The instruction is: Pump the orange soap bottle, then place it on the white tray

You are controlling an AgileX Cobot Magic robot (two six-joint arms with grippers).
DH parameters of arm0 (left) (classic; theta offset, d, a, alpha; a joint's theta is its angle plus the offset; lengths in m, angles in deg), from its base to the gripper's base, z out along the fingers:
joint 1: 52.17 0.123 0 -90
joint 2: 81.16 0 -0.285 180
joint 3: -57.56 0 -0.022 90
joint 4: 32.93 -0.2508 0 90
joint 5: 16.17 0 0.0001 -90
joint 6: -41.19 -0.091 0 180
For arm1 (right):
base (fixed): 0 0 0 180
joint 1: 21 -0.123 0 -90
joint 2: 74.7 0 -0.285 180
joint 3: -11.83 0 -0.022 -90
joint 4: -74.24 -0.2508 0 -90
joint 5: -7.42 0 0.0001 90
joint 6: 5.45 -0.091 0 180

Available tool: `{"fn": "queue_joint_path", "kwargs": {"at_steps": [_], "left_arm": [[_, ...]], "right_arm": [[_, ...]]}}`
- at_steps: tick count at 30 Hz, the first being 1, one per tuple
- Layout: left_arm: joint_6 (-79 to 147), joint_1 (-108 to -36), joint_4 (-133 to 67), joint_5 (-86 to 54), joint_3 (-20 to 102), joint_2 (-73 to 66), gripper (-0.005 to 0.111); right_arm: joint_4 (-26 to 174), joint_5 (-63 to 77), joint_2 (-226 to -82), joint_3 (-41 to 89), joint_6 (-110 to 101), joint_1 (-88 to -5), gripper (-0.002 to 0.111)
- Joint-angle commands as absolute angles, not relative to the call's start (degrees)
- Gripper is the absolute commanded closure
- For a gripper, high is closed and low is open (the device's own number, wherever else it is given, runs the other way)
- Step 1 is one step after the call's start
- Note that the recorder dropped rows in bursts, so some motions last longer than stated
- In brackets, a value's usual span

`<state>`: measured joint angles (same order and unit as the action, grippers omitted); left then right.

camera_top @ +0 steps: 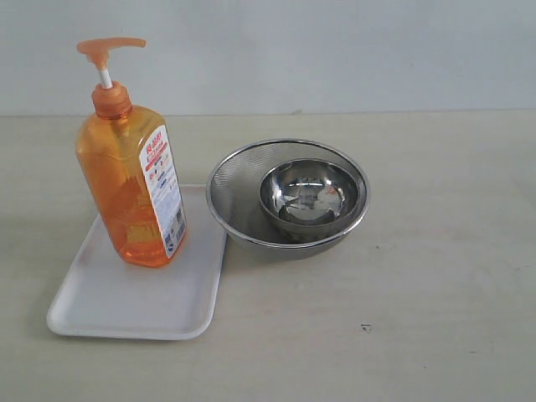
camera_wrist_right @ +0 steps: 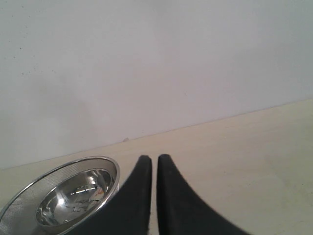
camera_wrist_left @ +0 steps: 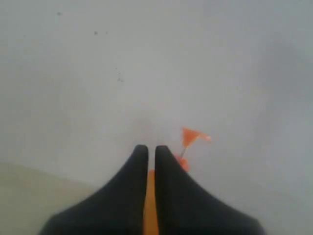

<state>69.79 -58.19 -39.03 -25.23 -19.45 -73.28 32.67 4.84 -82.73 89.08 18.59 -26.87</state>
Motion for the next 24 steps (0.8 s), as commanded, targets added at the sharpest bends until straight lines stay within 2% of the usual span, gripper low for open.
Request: {"fn": "queue_joint_path", "kwargs": {"at_steps": [1,4,10,24], "left_arm": [[47.8,-58.0,-26.5,-17.1,-19.7,-73.4,0.102],[41.2,-58.0,-23.3,-12.3,-19.7,-73.4,0.102],[41.8,-58.0,-29.9,-2.6,-19.7,-73.4,0.102],[41.2,-58.0,-30.4,2.9,-19.7,-73.4,0.102]], "right_arm": [[32.9,5.0,-82.5,89.1,18.9,-26.7,0.108],[32.9,5.0,-82.5,89.1,18.9,-26.7,0.108],[32.9,5.0,-82.5,89.1,18.9,-26.7,0.108],[32.9,5.0,-82.5,89.1,18.9,-26.7,0.108]]}}
